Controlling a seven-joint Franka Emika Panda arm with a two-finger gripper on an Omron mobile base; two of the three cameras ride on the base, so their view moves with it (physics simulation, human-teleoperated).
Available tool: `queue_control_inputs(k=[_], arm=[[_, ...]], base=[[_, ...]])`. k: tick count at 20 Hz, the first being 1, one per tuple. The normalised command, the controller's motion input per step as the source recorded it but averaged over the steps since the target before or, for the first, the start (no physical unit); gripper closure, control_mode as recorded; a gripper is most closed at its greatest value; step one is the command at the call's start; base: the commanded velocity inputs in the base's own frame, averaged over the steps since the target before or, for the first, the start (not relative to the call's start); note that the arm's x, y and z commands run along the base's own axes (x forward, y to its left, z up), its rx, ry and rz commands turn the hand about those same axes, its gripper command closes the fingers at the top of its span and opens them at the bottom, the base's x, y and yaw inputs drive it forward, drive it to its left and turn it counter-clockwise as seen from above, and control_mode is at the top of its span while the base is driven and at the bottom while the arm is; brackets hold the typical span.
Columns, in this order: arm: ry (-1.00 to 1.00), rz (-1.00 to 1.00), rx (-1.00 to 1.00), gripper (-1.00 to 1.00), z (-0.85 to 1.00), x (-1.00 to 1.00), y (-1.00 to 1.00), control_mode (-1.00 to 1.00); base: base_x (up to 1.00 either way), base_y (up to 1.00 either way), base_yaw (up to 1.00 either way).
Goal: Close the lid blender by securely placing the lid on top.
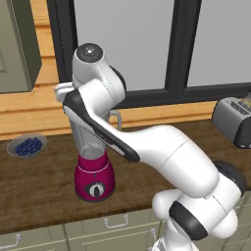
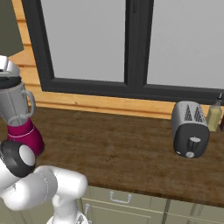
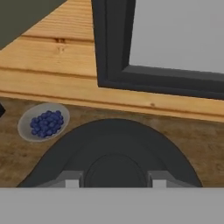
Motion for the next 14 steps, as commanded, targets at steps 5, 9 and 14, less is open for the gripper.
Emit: queue_control_inputs(k=[5,9,14], arm=[[0.00,-0.17,0.00,1.00,0.00,0.15,0.05,-1.00],[0.00,-0.17,0.00,1.00,0.00,-0.07,0.06,-1.00],[0.01,-0.06,0.00,1.00,0.00,-0.50,0.00,-1.00]], base=[[0.00,0.00,0.00],[0.00,0.00,0.00],[0.00,0.00,0.00]])
